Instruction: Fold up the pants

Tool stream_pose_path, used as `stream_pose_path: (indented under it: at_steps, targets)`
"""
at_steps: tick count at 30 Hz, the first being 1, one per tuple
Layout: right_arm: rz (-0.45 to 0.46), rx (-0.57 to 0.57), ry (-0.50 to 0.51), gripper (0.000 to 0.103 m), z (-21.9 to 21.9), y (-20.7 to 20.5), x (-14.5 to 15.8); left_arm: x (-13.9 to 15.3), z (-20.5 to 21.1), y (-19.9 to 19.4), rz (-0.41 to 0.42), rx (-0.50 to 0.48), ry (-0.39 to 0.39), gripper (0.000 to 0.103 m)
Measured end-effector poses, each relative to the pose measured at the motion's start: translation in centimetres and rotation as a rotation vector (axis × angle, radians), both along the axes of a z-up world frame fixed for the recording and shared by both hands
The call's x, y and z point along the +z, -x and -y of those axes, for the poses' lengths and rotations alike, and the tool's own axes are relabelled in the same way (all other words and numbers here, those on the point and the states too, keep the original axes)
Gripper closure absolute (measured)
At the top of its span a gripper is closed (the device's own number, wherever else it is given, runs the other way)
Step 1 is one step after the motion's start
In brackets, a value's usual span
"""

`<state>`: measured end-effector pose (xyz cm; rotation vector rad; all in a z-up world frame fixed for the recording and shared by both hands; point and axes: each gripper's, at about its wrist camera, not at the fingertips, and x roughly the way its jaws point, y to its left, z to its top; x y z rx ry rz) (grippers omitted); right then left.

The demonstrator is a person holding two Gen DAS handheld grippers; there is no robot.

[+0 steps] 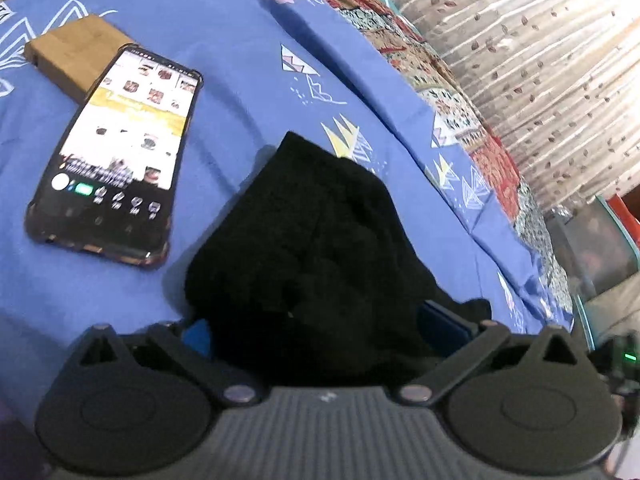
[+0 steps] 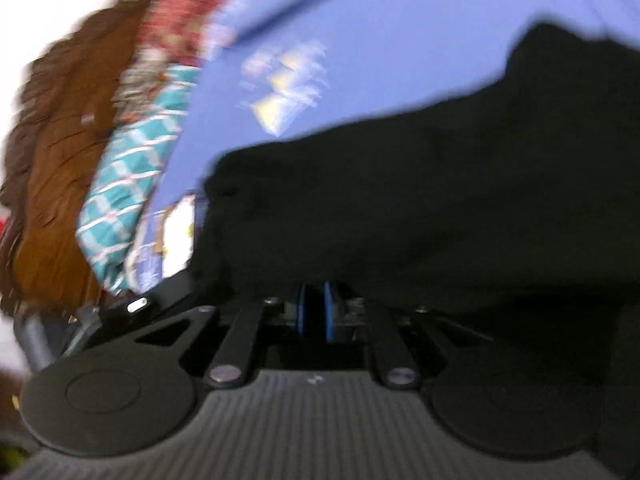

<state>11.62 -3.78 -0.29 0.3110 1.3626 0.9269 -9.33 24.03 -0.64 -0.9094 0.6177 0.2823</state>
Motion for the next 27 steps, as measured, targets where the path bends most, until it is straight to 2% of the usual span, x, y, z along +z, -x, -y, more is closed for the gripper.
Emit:
stream_pose_path:
  at_steps: [1,2,4,5,8,11,14,16,17,18,19,20,21,22,24,26,27]
  targets:
    - [-0.075,-0.027,0.012,0.096,-0.8,-0.6,-1.5,-0.1,0.1,0.0,0.001,0.008,-0.011,0.013]
    - [-0.123,-0.057,0.002,0.1,-1.3,-1.0,-2.3,0.1,0.3,-0.2,-0.008,0.011,-0.028,0.054]
    - [-0.147,-0.092,-0.004,0.102,-1.4,-1.0,-2.5,0.0,0.2,-0.3,0.015,-0.022,0.008,0.062]
    - [-0.14,-0.087,-0.007,0.102,-1.3,-0.8,-2.2,0.5,0.5,-0.3,0.027,-0.028,-0.007,0.066]
    - [-0.138,-0.071,-0.028,0.101,-0.3,-0.7,-1.6,3.3,3.2,-0.8,0.054,-0.089,-0.172,0.068]
    - [-0.166,-0.13,-0.106,0.093,1.8,-0.8,-1.2,6.6,7.8,-1.7,0.1,-0.198,-0.379,0.068]
    - [-0.104,-0.218,-0.186,0.092,5.3,-1.2,0.1,8.5,12.9,-2.9,0.138,-0.337,-0.554,0.068]
    - [-0.078,-0.317,-0.23,0.091,8.6,-1.9,0.9,8.8,16.4,-4.1,0.147,-0.438,-0.639,0.066]
    - [-0.066,-0.366,-0.25,0.09,10.2,-2.1,1.3,8.7,18.4,-4.9,0.142,-0.5,-0.683,0.063]
    - [-0.049,-0.43,-0.275,0.089,12.3,-2.4,1.8,8.5,20.2,-5.5,0.132,-0.552,-0.716,0.051]
    - [-0.032,-0.483,-0.293,0.086,14.2,-2.6,2.2,8.1,21.8,-6.1,0.131,-0.604,-0.734,0.041]
    - [-0.021,-0.525,-0.303,0.082,15.6,-2.6,2.4,7.7,23.0,-6.4,0.14,-0.648,-0.735,0.021]
    - [-0.012,-0.574,-0.312,0.073,17.3,-2.6,2.7,7.5,24.1,-6.6,0.143,-0.683,-0.732,0.012]
    - [-0.008,-0.605,-0.318,0.064,18.4,-2.5,2.8,7.3,24.8,-6.8,0.141,-0.698,-0.735,0.012]
    - [0.01,-0.628,-0.327,0.058,20.0,-2.2,3.0,7.4,25.1,-6.3,0.154,-0.71,-0.736,0.011]
    - [0.037,-0.614,-0.332,0.044,20.8,-1.5,3.2,8.2,23.8,-5.1,0.184,-0.685,-0.7,0.006]
    - [0.047,-0.601,-0.326,0.033,21.0,-1.4,3.1,8.5,22.7,-4.5,0.189,-0.662,-0.672,0.005]
